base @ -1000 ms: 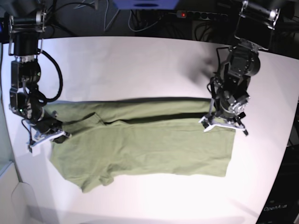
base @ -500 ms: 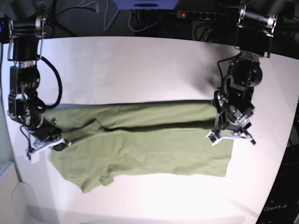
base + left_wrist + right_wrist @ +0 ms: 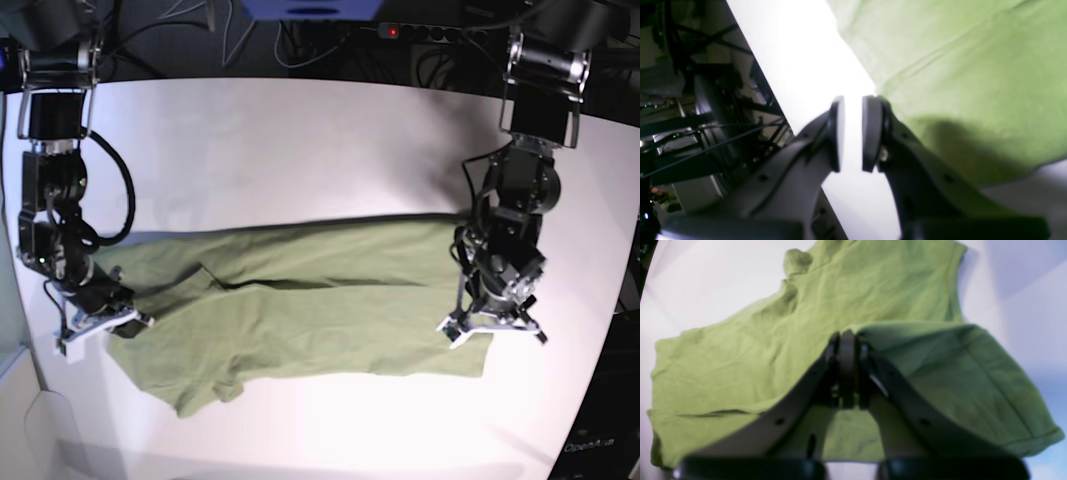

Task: Fold the T-shirt properly
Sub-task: 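Pull the held edge back toward the collar with both grippers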

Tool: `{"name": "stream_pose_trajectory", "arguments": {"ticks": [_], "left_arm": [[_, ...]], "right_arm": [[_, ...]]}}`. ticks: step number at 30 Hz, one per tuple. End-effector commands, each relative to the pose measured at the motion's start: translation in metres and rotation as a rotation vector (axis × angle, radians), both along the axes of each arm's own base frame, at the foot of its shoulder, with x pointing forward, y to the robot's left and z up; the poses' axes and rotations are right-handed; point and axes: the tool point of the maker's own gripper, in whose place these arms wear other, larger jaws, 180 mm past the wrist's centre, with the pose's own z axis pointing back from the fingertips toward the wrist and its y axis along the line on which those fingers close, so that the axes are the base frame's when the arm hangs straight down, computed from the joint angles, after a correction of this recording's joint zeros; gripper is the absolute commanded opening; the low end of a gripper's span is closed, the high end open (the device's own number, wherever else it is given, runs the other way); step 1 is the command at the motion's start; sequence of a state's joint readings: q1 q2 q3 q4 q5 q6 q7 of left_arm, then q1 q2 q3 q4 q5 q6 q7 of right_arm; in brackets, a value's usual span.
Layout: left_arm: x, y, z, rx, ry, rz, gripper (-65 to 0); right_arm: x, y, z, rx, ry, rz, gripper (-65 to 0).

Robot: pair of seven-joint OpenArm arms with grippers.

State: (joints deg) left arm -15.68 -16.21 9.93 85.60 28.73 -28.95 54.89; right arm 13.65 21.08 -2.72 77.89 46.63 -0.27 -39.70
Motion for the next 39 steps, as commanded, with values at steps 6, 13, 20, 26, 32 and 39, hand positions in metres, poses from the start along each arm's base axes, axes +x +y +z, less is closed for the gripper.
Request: {"name": "stream_pose_trajectory", "arguments": {"ticks": [6,13,20,26,32,39], "left_arm": [[0.007,0.007,0.0,0.01,0.002,0.018,-56.6],[-0.004,0.0,-0.019,-0.017,0.029,-0.008,-56.6],[-0.015,-0.001,-0.031,-0.024,0.058,-0.007,-56.6],[-0.02,-0.001,-0.036,-0.024,0.071,-0.009,-56.6],[-0.026,-0.007,-0.044,-0.051,0.072,-0.026,-56.6],[-0.029,-0.021,-0.055,-0.087,0.08,-0.045,-56.6]], "right_arm": [[0.014,-0.006,0.023,-0.001,-0.069,-0.018,-64.6],[0.011,-0.007,0.009,0.012,-0.029,-0.029,-64.1],[0.007,-0.014,-0.014,0.026,0.05,-0.042,-38.4],[0.011,-0.005,-0.004,0.003,0.037,0.056,-25.8],[0.006,-0.018,-0.011,-0.016,0.047,0.036,-32.9],[-0.006,-0.032,-0.039,-0.012,0.088,-0.015,-65.0]]}}
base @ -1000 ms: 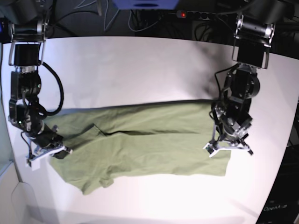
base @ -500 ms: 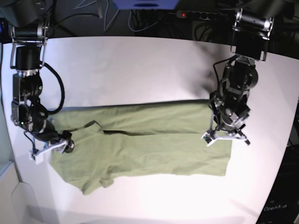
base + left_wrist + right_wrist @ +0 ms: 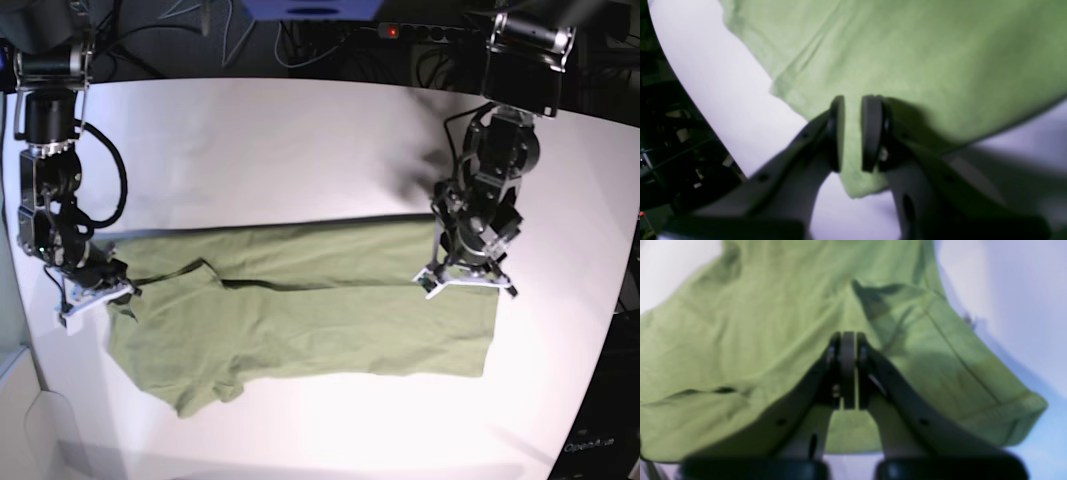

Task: Fold the T-shirt properly
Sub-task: 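Pull the held edge back toward the collar with both grippers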

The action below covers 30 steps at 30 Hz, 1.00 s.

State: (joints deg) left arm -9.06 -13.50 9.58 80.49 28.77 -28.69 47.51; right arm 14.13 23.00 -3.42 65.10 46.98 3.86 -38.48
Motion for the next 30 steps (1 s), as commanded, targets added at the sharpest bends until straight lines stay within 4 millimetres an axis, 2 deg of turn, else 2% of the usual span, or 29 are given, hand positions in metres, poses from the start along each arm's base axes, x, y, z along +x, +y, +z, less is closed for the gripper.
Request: {"name": "stream_pose_trajectory", "arguments": {"ticks": [1,6,12,17,19,24,27,30], "left_arm": [[0.01,0.006,0.008,0.014,-0.03,0.01,-56.6],[0.0,0.015,-0.014,0.024,0.039,0.028,-56.6],[-0.004,0.013,-0.021,0.009,0.05,0.019,-56.6],[-0.03,0.016,-0.039,0.014,0.097,0.012,-56.6],[-0.034,0.024,-0.041,0.029,0.106,0.014,-56.6],[-0.046,0.026,-0.048,0.034,0.13,0.013,-56.6],[-0.055,0.02,-0.045,0.027,0.121,-0.006,-56.6],[-0.062,0.023,-0.04,0.037,0.109,-0.023,-56.6]], "right_arm": [[0.012,-0.008,0.015,-0.012,-0.051,-0.006,-64.6],[-0.001,-0.011,-0.006,-0.002,-0.005,-0.027,-64.4],[-0.02,-0.014,-0.024,-0.013,0.012,-0.044,-64.4],[-0.046,-0.016,-0.045,-0.016,0.068,-0.049,-64.4],[-0.053,-0.016,-0.049,-0.015,0.081,-0.05,-64.4],[-0.073,-0.011,-0.056,-0.021,0.099,-0.033,-64.4],[-0.084,-0.006,-0.055,-0.028,0.099,-0.017,-64.4],[-0.098,-0.009,-0.058,-0.043,0.124,-0.051,-64.4]]}}
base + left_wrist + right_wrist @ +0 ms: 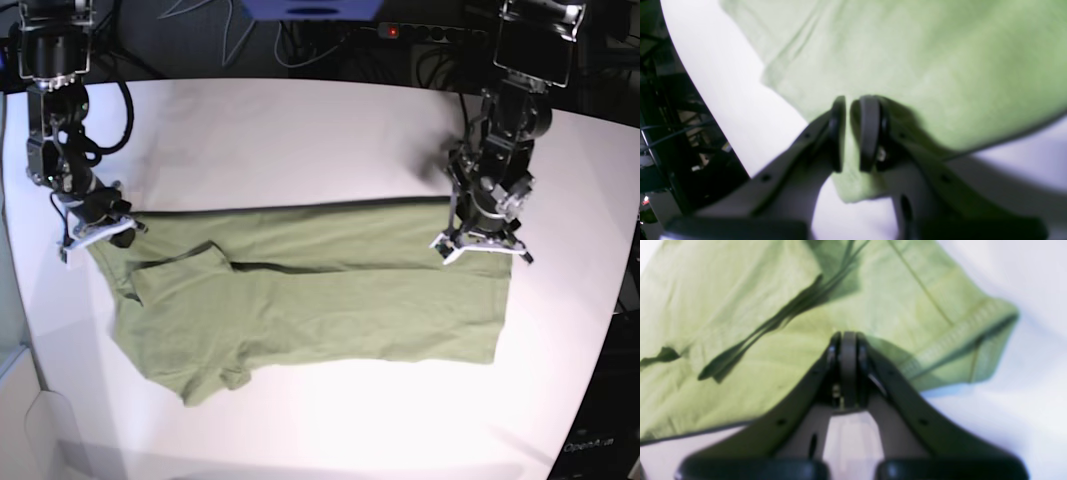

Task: Fold the T-shirt properly
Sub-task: 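Pull the held edge back toward the collar with both grippers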

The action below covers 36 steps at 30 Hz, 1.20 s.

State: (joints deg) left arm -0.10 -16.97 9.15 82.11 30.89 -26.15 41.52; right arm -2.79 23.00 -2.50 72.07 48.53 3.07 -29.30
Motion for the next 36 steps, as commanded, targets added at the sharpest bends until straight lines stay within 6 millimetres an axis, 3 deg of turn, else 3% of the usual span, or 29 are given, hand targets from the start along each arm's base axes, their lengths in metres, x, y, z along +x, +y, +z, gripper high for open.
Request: {"name": "stream_pose_trajectory", "arguments": {"ticks": [1,6,11,19,26,36], "left_arm": [[-0.014,0.003,-0.009,0.01,0.075,0.0,-56.6],[-0.027,0.003,-0.016,0.0,0.088,-0.022,-56.6],[-0.048,0.005,-0.029,-0.022,0.11,-0.057,-56.6],[-0.075,0.003,-0.035,-0.027,0.14,-0.072,-56.7],[-0.085,0.009,-0.022,-0.037,0.111,-0.045,-56.7],[-0.118,0.016,-0.033,-0.056,0.155,-0.028,-56.7]], "right_arm": [[-0.02,-0.006,-0.014,-0.02,0.101,-0.015,-64.4],[-0.042,-0.004,-0.014,-0.029,0.097,-0.013,-64.4],[-0.08,-0.016,-0.029,-0.016,0.136,-0.086,-64.4],[-0.122,-0.009,-0.046,-0.016,0.186,-0.099,-64.4],[-0.142,0.007,-0.031,-0.018,0.15,-0.072,-64.4],[-0.176,0.015,-0.018,-0.04,0.132,-0.054,-64.4]]}}
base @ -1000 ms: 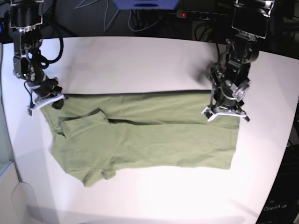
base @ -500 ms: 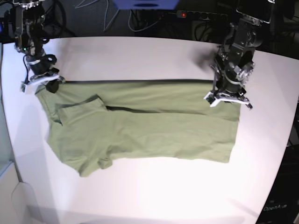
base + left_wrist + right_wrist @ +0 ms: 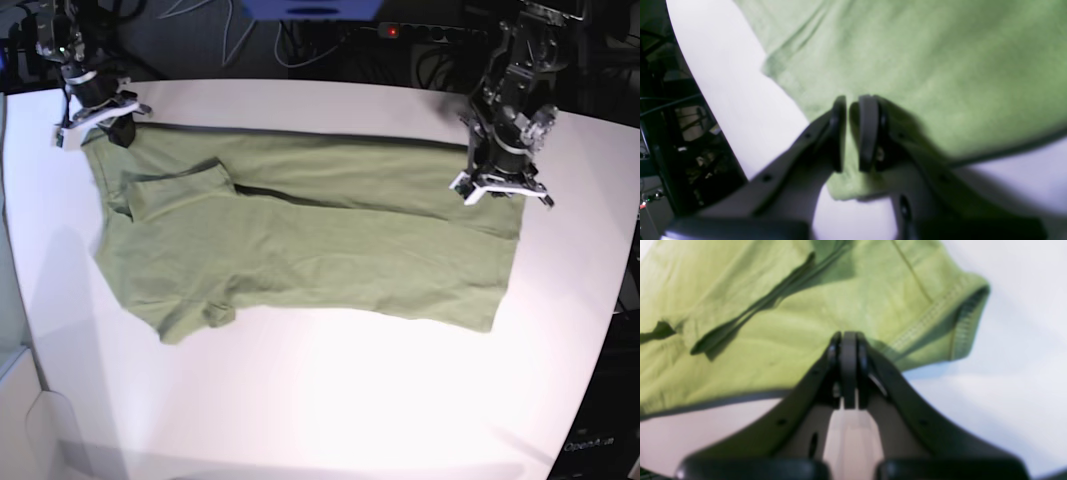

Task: Fold the T-shirt properly
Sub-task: 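Pull the held edge back toward the collar with both grippers, then open both grippers and release the shirt edge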

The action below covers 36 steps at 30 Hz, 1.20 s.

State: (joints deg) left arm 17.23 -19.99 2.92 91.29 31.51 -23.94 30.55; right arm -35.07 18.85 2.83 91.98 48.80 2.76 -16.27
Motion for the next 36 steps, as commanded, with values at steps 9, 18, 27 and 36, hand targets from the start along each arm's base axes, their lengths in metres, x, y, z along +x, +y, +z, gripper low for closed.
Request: {"name": "stream_pose_trajectory", "arguments": {"ticks": [9,18,27,36], "left_arm": [[-0.068,0.016,-0.014,-0.008,0.157,0.038,-56.7],[-0.069,0.028,-0.011,0.004,0.15,0.071,-56.7],[-0.033,0.033,0.007,0.006,0.061,0.084,-56.7],[-0.018,0.025,0.017,-0.013,0.015,0.087,-56.7]], "right_arm": [[-0.047,-0.005,-0.021,-0.025,0.152,-0.01,-64.4],[-0.054,-0.006,-0.02,-0.037,0.139,-0.018,-64.4],[-0.023,0.007,0.012,-0.033,0.027,0.015,-64.4],[-0.001,0.019,0.043,-0.028,-0.065,0.05,-64.4]]}}
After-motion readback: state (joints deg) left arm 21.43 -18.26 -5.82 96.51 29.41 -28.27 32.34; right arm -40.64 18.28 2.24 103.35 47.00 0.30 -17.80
